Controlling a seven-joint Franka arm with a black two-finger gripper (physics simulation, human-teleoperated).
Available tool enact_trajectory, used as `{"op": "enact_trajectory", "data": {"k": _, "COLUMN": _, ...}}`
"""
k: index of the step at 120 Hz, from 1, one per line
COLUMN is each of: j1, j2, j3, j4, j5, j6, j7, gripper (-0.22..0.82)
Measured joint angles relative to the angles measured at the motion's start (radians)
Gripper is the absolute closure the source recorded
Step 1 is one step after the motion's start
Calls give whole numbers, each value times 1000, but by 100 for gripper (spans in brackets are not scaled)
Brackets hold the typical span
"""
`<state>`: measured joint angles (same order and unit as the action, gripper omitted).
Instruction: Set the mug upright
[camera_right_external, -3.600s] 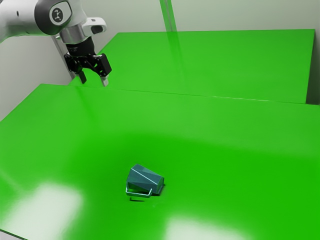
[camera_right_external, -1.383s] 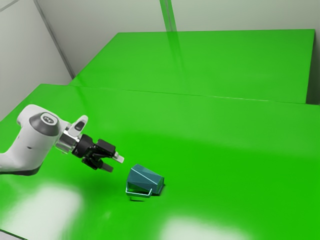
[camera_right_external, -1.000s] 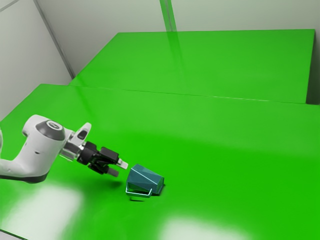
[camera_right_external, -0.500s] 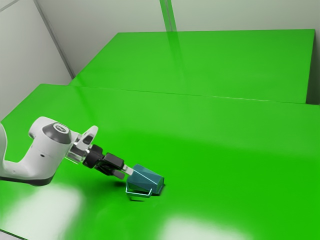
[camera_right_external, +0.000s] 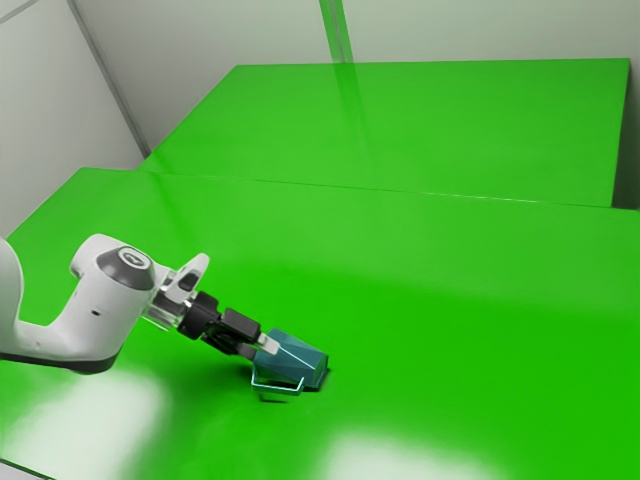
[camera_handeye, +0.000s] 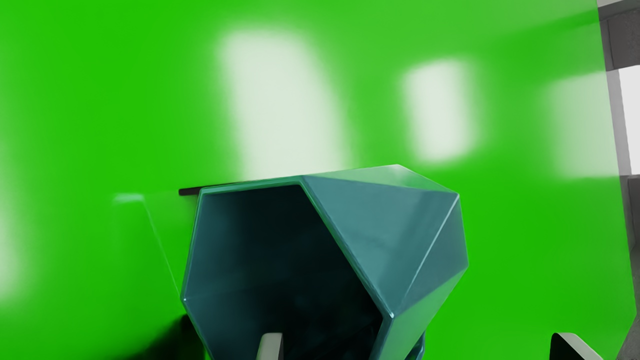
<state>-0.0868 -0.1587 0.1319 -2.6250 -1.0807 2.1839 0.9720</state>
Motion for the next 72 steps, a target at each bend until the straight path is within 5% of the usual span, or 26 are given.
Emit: {"op": "enact_trajectory", "data": {"k": 72, "j1": -67, "j2": 17, "j3": -1, "j4": 0, "j5": -34, "j6": 25, "j7": -2, "gripper": 11}}
